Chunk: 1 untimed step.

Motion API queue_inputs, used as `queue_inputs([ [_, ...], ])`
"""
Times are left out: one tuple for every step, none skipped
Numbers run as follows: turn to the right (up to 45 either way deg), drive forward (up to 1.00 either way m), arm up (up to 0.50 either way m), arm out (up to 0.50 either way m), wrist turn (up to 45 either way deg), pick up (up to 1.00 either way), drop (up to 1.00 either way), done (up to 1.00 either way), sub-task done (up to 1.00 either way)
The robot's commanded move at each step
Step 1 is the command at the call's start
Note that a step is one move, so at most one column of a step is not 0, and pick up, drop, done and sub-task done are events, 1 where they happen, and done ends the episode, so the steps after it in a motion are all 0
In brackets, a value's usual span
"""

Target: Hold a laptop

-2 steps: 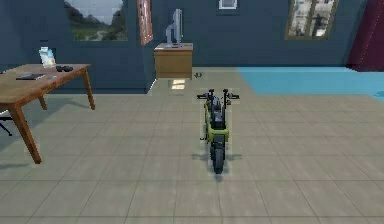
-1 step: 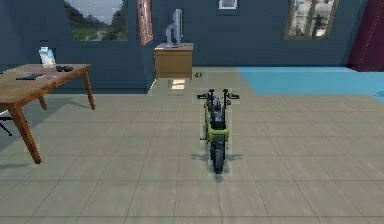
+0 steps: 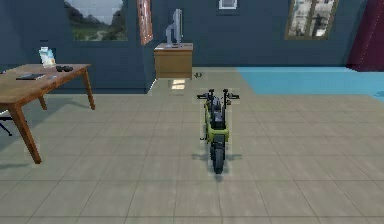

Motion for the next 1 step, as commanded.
queue_inputs([
  [0.0,0.00,0.00,0.00,0.0,0.00,0.00,1.00,0.00],
])
